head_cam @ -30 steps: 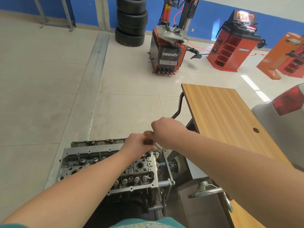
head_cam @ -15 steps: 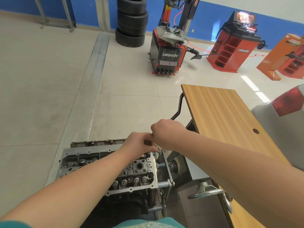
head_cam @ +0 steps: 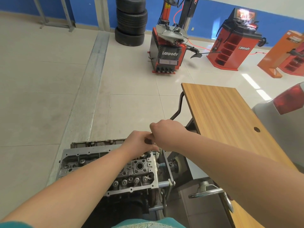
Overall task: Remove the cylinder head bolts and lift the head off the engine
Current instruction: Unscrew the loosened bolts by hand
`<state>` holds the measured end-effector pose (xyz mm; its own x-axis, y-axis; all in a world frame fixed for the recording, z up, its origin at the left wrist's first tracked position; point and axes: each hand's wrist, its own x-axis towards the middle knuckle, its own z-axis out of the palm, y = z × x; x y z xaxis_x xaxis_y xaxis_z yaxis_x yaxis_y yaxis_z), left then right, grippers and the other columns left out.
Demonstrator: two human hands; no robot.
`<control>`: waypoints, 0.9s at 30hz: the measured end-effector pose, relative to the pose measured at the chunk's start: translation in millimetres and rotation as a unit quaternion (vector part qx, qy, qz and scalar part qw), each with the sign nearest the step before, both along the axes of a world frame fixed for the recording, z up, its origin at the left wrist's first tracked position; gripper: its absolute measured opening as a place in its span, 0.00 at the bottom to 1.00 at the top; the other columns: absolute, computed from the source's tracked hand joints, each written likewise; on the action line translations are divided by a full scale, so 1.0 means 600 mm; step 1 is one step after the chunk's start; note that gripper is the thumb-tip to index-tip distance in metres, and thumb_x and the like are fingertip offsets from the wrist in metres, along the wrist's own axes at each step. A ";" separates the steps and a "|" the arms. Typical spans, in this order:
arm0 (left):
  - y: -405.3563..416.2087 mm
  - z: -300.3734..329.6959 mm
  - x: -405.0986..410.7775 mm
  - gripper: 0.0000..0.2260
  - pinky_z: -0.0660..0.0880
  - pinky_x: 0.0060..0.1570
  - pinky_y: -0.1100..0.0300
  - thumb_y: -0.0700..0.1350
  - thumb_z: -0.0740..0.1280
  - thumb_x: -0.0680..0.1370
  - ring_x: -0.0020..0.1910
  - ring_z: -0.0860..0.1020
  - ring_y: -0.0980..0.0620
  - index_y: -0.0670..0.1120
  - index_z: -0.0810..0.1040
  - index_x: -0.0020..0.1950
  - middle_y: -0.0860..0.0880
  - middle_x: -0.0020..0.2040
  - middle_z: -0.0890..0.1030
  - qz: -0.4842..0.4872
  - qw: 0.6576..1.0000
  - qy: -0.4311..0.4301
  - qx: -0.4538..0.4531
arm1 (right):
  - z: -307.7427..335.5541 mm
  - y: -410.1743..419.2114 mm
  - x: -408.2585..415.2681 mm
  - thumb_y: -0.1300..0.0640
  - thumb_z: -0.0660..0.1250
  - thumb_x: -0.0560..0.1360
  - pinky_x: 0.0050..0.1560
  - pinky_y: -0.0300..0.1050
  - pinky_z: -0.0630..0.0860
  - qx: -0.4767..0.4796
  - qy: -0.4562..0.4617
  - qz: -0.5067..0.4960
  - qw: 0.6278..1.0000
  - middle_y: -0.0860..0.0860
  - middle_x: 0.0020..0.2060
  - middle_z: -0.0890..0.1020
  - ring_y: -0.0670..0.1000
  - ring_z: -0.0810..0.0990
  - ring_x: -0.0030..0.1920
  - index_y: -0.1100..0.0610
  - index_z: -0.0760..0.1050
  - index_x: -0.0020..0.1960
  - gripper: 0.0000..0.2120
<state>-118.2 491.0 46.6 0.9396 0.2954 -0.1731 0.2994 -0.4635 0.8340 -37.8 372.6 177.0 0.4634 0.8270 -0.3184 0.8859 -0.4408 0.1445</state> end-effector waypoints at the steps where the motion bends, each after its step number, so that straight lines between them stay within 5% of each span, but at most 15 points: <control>1: 0.000 0.000 -0.005 0.06 0.82 0.53 0.57 0.53 0.80 0.73 0.48 0.85 0.56 0.56 0.84 0.45 0.55 0.45 0.87 -0.008 1.000 0.000 -0.022 | 0.003 -0.003 -0.001 0.56 0.64 0.82 0.33 0.49 0.71 0.001 0.018 0.021 1.000 0.51 0.39 0.74 0.53 0.74 0.36 0.56 0.74 0.59 0.07; 4: 0.005 -0.004 -0.015 0.06 0.80 0.60 0.56 0.48 0.73 0.79 0.52 0.84 0.60 0.60 0.84 0.46 0.59 0.47 0.87 -0.057 0.998 0.023 -0.023 | 0.006 -0.017 0.008 0.63 0.67 0.77 0.38 0.49 0.74 0.006 0.084 0.077 0.993 0.50 0.48 0.76 0.55 0.78 0.45 0.52 0.76 0.59 0.13; 7: 0.001 0.000 -0.014 0.10 0.81 0.47 0.56 0.47 0.70 0.79 0.43 0.85 0.55 0.60 0.83 0.41 0.56 0.41 0.87 -0.070 0.996 0.037 0.042 | 0.011 -0.013 0.003 0.49 0.67 0.79 0.38 0.46 0.70 0.049 0.101 0.037 0.993 0.49 0.50 0.78 0.54 0.79 0.45 0.51 0.76 0.58 0.10; 9: -0.002 0.003 -0.012 0.11 0.75 0.36 0.68 0.48 0.74 0.76 0.38 0.84 0.61 0.65 0.84 0.37 0.60 0.38 0.86 -0.038 0.998 0.026 0.030 | 0.007 -0.002 -0.001 0.40 0.61 0.80 0.33 0.46 0.68 0.029 0.050 -0.018 0.998 0.51 0.43 0.78 0.53 0.77 0.38 0.55 0.74 0.52 0.18; 11: -0.001 0.002 -0.012 0.13 0.73 0.37 0.72 0.49 0.79 0.74 0.37 0.83 0.64 0.70 0.83 0.39 0.63 0.39 0.86 -0.016 1.000 0.000 0.010 | -0.001 0.006 -0.005 0.44 0.59 0.83 0.31 0.46 0.66 -0.001 0.000 -0.024 1.000 0.52 0.37 0.75 0.54 0.76 0.35 0.56 0.71 0.45 0.17; 14: 0.003 -0.001 -0.017 0.07 0.78 0.51 0.61 0.49 0.78 0.77 0.47 0.84 0.62 0.62 0.84 0.48 0.59 0.45 0.87 -0.025 0.999 -0.002 -0.023 | 0.007 0.002 -0.003 0.58 0.65 0.81 0.30 0.46 0.65 -0.007 0.022 0.034 0.999 0.50 0.39 0.71 0.54 0.74 0.38 0.54 0.68 0.49 0.05; 17: 0.007 0.003 -0.018 0.04 0.80 0.53 0.55 0.47 0.71 0.81 0.47 0.84 0.59 0.56 0.84 0.50 0.56 0.45 0.88 -0.044 0.999 0.019 -0.026 | 0.014 -0.013 0.012 0.65 0.66 0.77 0.40 0.45 0.70 -0.018 0.055 0.153 0.987 0.48 0.49 0.73 0.53 0.74 0.47 0.52 0.75 0.58 0.14; 19: 0.007 0.011 -0.017 0.03 0.80 0.46 0.61 0.53 0.73 0.78 0.42 0.85 0.56 0.55 0.86 0.48 0.56 0.42 0.88 -0.033 0.999 0.015 -0.031 | 0.015 -0.017 0.006 0.54 0.68 0.79 0.47 0.49 0.76 0.028 0.067 0.124 0.990 0.48 0.53 0.76 0.54 0.77 0.50 0.49 0.73 0.65 0.15; 22: 0.003 0.017 -0.015 0.07 0.73 0.34 0.72 0.53 0.80 0.70 0.37 0.84 0.60 0.60 0.86 0.45 0.57 0.38 0.87 0.007 0.999 -0.007 -0.051 | 0.008 -0.001 0.000 0.39 0.60 0.83 0.38 0.49 0.76 0.037 0.032 -0.026 0.998 0.52 0.45 0.79 0.55 0.79 0.41 0.54 0.75 0.61 0.20; 24: 0.000 0.011 -0.013 0.12 0.75 0.39 0.72 0.48 0.82 0.71 0.42 0.84 0.61 0.62 0.84 0.45 0.57 0.42 0.87 0.009 0.998 -0.020 -0.052 | 0.004 0.006 0.001 0.45 0.58 0.85 0.36 0.48 0.75 0.003 0.001 -0.034 0.999 0.53 0.38 0.76 0.54 0.76 0.36 0.57 0.78 0.54 0.17; 27: -0.002 0.009 -0.015 0.07 0.80 0.57 0.63 0.46 0.76 0.79 0.54 0.84 0.58 0.60 0.84 0.51 0.56 0.52 0.87 -0.026 0.997 -0.002 -0.069 | 0.007 -0.002 0.004 0.59 0.65 0.82 0.35 0.47 0.72 -0.004 0.031 0.044 0.999 0.51 0.42 0.75 0.54 0.75 0.38 0.56 0.75 0.57 0.05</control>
<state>-127.4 489.6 51.8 0.9536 0.2195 -0.2060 0.2752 -0.3584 0.8921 -35.1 371.6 181.5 0.3688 0.8606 -0.3512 0.9282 -0.3606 0.0913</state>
